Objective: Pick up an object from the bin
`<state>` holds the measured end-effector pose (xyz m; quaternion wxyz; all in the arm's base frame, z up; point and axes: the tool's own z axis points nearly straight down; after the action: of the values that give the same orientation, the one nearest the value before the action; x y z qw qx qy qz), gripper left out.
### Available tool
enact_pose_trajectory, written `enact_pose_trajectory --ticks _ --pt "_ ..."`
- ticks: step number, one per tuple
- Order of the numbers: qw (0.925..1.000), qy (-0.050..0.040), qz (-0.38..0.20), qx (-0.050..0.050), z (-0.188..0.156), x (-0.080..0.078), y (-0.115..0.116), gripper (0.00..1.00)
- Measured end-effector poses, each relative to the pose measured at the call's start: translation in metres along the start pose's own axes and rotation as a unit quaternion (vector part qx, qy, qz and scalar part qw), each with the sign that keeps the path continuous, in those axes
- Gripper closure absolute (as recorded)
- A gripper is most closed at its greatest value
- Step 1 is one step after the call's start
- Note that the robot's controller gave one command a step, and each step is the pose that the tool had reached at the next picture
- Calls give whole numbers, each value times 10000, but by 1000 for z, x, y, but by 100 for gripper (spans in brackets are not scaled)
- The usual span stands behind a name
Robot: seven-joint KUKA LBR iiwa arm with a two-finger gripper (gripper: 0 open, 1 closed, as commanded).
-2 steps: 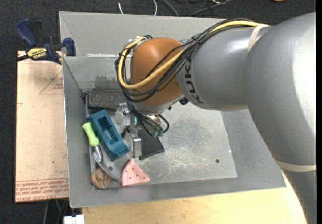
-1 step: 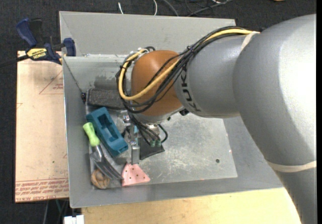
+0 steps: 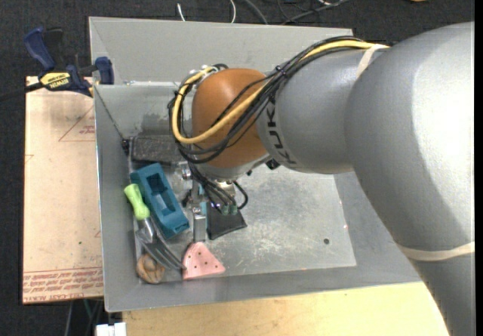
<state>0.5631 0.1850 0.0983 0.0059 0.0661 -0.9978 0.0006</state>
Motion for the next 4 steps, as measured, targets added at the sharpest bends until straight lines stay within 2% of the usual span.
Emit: enact_pose_trajectory --ticks 1,2,3,4 --pt "9959 -11 -909 -1 10 -11 -10 0" --pt "9839 -32 -1789 -7 25 -31 -52 0" --pt "9823 -12 -1872 1 27 -47 -60 0" --pt "9582 -37 -2862 -14 26 -83 -43 100"
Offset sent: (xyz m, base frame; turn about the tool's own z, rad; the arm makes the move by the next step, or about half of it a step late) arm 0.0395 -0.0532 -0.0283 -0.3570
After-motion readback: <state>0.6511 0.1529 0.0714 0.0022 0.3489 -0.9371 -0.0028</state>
